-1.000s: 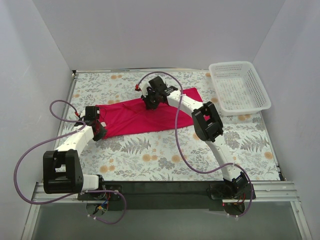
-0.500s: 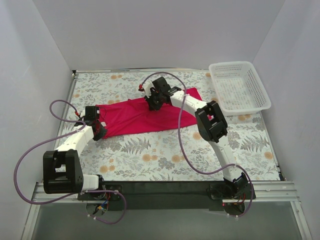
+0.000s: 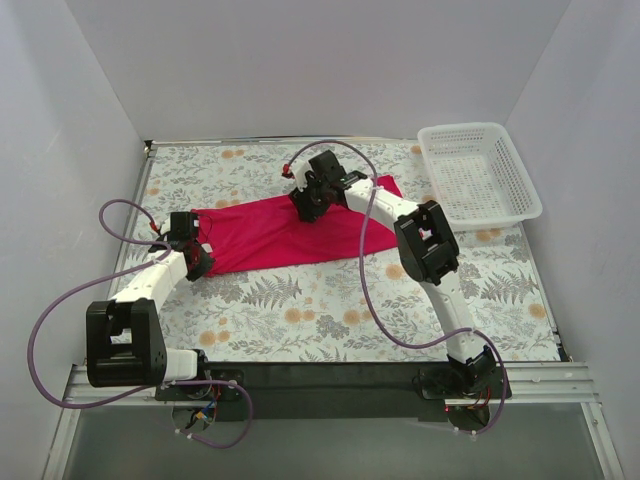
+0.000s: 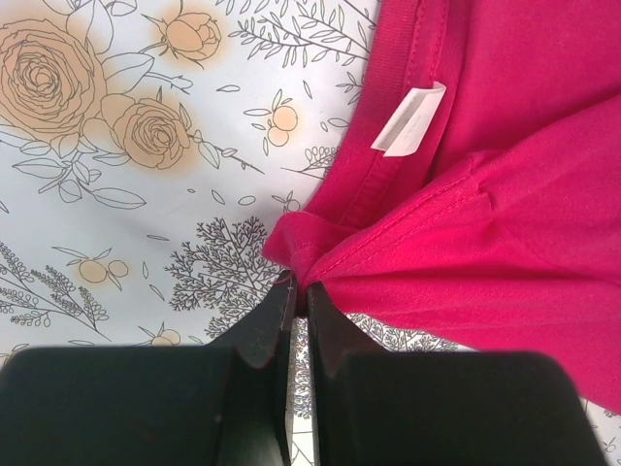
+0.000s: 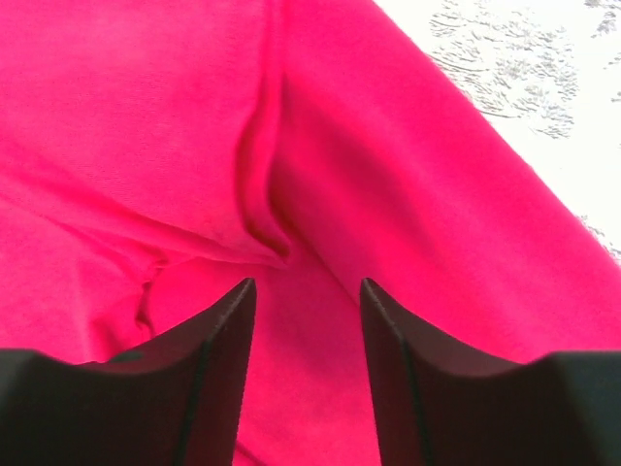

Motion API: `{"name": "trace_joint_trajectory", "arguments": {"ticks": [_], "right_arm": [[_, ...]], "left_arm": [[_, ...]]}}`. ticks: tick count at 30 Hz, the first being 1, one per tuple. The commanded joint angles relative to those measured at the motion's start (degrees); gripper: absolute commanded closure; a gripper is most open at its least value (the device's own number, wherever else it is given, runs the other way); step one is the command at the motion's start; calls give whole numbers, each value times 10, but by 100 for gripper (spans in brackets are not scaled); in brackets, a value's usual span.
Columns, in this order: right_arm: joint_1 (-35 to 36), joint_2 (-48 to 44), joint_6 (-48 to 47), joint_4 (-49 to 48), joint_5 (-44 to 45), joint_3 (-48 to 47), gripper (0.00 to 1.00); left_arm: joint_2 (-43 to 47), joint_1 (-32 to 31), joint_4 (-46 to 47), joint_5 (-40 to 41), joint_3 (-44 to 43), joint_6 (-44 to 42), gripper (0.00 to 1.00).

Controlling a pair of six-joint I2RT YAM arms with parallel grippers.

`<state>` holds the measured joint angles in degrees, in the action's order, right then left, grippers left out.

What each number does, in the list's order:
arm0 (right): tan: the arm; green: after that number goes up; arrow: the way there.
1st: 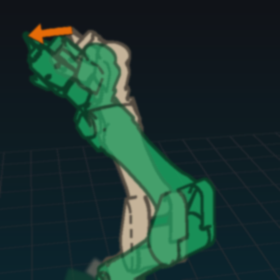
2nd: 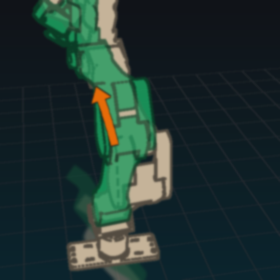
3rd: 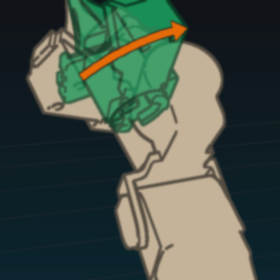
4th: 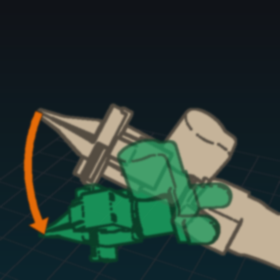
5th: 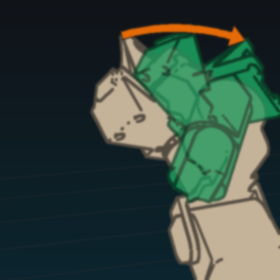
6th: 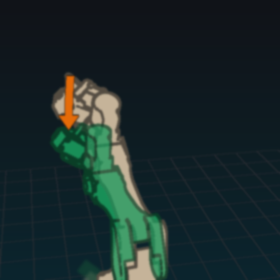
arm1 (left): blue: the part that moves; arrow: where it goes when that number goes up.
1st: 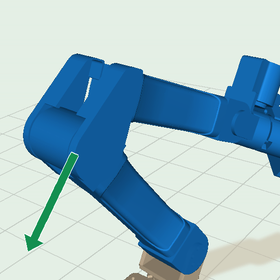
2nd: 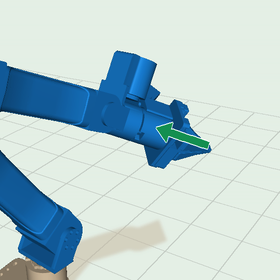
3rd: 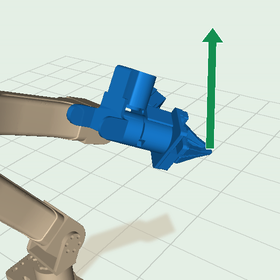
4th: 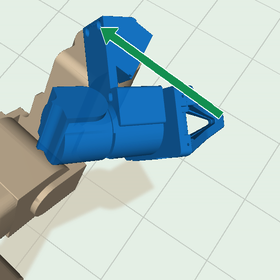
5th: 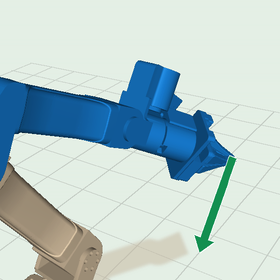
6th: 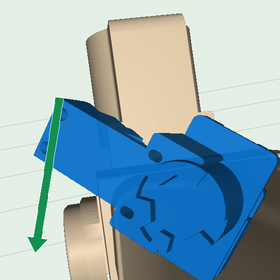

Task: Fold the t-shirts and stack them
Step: Fold the tshirt

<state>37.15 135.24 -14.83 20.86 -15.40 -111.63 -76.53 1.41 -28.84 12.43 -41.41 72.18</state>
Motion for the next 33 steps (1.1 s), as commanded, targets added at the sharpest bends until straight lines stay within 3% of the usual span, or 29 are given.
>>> {"name": "trace_joint_trajectory", "arguments": {"ticks": [1,4,6,10,14,17,20,24,28,33], "right_arm": [[-10,-44,5,-8,33,-2,53],[-24,-77,-6,-6,22,7,52],[-37,-100,-56,3,-4,26,49],[-64,-203,-214,93,-171,97,46],[-96,-300,-284,125,-197,216,45],[-148,-364,-283,124,-215,305,45],[-178,-414,-281,124,-243,372,46],[-218,-464,-273,122,-273,426,46],[-241,-477,-260,115,-320,455,47],[-258,-481,-253,115,-342,462,48]], "left_arm": [[2,6,3,8,-13,-6,100],[7,7,0,8,-15,-4,99],[10,6,-2,6,-17,-4,92],[30,7,-4,0,-17,-6,47],[89,9,4,-25,-20,-21,29],[131,11,34,-71,-22,-41,22],[137,24,89,-121,-25,-48,19],[68,63,145,-212,-70,-48,24],[-82,106,165,-281,-135,-49,33],[-193,152,175,-310,-195,-59,40]]}}
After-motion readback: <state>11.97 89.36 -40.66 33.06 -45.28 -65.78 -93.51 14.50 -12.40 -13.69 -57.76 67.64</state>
